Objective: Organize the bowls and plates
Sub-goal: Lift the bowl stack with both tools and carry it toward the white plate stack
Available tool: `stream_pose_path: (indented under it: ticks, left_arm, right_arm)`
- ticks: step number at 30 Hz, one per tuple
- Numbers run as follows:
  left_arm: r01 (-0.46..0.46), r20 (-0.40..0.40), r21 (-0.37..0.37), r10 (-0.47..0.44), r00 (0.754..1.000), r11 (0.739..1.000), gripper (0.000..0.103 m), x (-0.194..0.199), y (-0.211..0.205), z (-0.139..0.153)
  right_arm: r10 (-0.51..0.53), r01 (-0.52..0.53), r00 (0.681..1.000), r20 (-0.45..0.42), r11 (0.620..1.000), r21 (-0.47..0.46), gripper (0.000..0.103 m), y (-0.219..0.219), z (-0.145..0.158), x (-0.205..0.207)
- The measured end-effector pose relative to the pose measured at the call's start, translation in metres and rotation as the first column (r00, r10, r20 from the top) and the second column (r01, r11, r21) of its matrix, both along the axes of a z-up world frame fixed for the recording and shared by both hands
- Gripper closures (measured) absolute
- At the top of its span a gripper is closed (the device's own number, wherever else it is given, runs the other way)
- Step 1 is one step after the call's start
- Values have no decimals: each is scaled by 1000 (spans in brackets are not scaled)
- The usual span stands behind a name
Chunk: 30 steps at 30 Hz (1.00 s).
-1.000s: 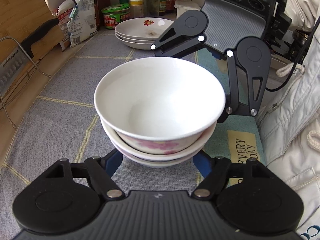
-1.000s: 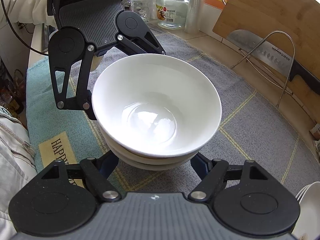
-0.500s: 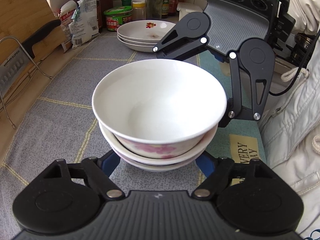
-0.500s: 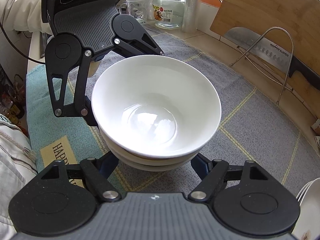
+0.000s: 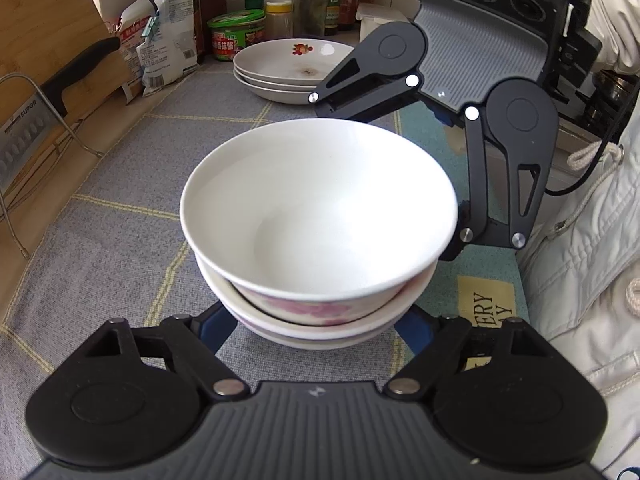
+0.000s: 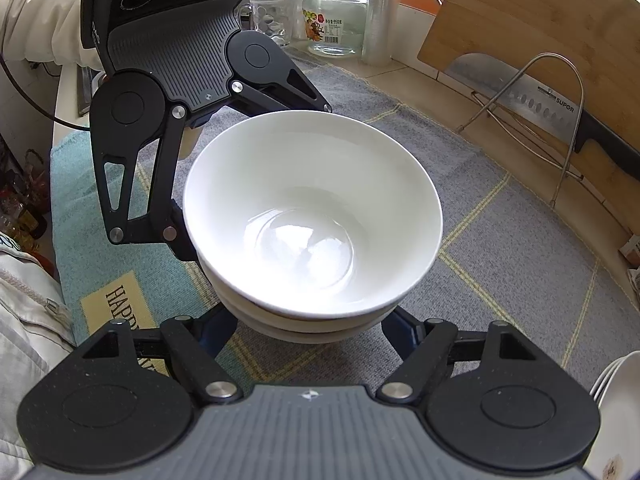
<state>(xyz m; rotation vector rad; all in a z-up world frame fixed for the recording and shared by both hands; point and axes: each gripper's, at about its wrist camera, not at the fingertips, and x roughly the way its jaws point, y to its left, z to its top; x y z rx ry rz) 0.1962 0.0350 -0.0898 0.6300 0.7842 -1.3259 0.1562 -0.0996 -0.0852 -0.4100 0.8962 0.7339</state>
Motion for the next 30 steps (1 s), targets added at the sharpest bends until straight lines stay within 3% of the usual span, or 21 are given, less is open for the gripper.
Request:
stream_pose_path:
  ticks: [13,30]
  left_arm:
    - [-39,6,-20,39,999,999,19,-13,-21,16]
    - [-69,55,-37,71,996,997,19,-12,-125,33]
  right_arm:
    - [28,-28,1000,-5,1000,1,20,-24,24,-11]
    - [61,-61,997,44,998,-14,21,-122,53,-24]
